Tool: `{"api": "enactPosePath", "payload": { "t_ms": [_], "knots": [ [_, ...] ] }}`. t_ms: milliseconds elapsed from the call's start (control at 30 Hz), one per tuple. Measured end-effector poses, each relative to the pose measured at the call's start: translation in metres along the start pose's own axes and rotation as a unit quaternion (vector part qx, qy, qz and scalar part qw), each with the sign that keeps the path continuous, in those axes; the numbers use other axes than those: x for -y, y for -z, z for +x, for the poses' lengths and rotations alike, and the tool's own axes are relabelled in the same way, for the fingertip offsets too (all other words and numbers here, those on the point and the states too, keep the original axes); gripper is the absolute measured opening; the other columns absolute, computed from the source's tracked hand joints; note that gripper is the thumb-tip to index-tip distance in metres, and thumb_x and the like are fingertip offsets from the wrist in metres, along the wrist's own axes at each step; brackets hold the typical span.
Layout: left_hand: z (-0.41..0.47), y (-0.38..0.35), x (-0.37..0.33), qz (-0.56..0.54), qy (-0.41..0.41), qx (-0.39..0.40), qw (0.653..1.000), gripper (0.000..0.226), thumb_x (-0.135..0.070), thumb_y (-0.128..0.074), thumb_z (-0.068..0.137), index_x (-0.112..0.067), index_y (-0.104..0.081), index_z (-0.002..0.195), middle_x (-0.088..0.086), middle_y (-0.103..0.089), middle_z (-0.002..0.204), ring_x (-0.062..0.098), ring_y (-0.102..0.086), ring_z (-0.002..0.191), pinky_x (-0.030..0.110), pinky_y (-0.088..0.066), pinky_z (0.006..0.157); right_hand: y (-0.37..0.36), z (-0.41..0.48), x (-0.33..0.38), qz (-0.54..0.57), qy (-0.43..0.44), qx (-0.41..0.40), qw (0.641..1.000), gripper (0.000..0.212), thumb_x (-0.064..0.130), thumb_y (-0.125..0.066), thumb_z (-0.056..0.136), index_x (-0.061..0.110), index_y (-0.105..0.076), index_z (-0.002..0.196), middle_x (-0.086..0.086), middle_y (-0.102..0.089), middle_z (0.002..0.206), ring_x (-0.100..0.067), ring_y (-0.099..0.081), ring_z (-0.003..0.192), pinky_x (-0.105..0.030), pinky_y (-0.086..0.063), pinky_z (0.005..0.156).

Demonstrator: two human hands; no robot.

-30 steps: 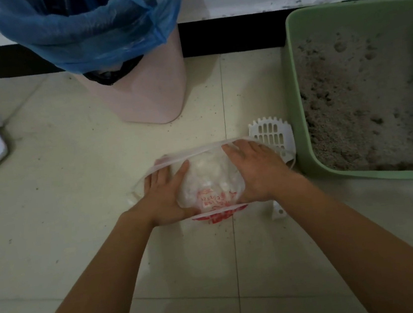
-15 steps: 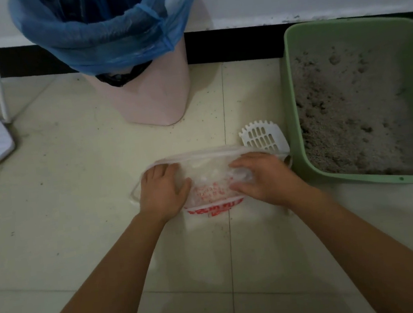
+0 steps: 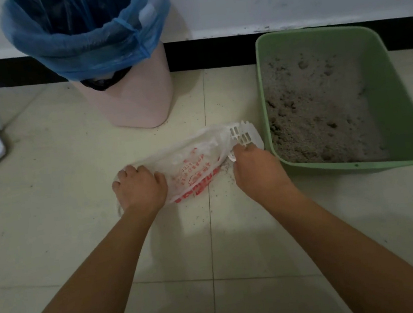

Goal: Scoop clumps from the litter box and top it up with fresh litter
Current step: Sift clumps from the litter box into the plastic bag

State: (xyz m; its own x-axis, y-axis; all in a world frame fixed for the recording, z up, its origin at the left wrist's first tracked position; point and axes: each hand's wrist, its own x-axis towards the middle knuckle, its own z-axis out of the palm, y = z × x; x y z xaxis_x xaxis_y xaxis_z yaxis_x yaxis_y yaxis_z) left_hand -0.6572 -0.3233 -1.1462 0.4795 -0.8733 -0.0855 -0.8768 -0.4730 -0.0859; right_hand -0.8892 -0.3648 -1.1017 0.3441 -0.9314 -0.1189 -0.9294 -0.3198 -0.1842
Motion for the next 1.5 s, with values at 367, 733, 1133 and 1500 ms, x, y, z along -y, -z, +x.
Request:
{"api": "enactPosePath", "payload": {
  "t_ms": [367,733,1133,1500],
  "knots": [
    [-0.019,-0.004,-0.037,-0.030,-0.325,0.217,0.920,0.065,-0.044,-0.035,0.100,-0.032,-0.002,0.155,-0.002,0.004,0.164,0.027,-0.002,0.150,0.051,-0.015,0.117,-0.015,-0.015,-0.012,0.085,-0.131,0.112,0.981,0.084,0.020,-0.051,0.097,0.005,0.008,0.155,-0.005,-0.055,0.084,-0.013,-0.047,0.061,-0.028,-0.040,0.054],
    [-0.015,-0.001,-0.036,-0.058,-0.281,0.265,0.920,0.058,-0.038,-0.034,0.102,-0.033,-0.010,0.155,-0.001,-0.001,0.164,0.026,-0.001,0.150,0.050,-0.010,0.118,0.026,0.001,0.008,0.441,-0.277,0.180,0.834,0.017,-0.001,-0.050,0.094,-0.003,-0.061,0.107,-0.016,-0.064,0.093,-0.030,-0.069,0.088,-0.037,-0.057,0.069],
    [-0.025,0.067,-0.151,-0.308,-0.194,-0.089,0.927,0.042,-0.041,-0.037,0.099,-0.011,-0.062,0.085,0.011,-0.061,0.084,0.033,-0.058,0.080,0.038,-0.043,0.068,0.200,0.017,-0.098,0.124,-0.137,0.072,0.980,0.031,0.035,-0.046,0.100,0.007,-0.059,0.105,-0.007,-0.060,0.069,-0.017,-0.052,0.045,-0.023,-0.043,0.048],
    [-0.032,0.056,-0.245,-0.361,-0.084,0.041,0.928,0.025,-0.027,-0.025,0.105,-0.008,-0.038,0.095,0.014,-0.053,0.078,0.031,-0.049,0.070,0.035,-0.032,0.061,0.175,-0.004,-0.241,-0.402,0.036,0.157,0.901,0.072,0.084,-0.024,0.085,0.021,-0.057,0.079,0.003,-0.061,0.066,-0.011,-0.059,0.059,-0.026,-0.054,0.062]
  ]
}}
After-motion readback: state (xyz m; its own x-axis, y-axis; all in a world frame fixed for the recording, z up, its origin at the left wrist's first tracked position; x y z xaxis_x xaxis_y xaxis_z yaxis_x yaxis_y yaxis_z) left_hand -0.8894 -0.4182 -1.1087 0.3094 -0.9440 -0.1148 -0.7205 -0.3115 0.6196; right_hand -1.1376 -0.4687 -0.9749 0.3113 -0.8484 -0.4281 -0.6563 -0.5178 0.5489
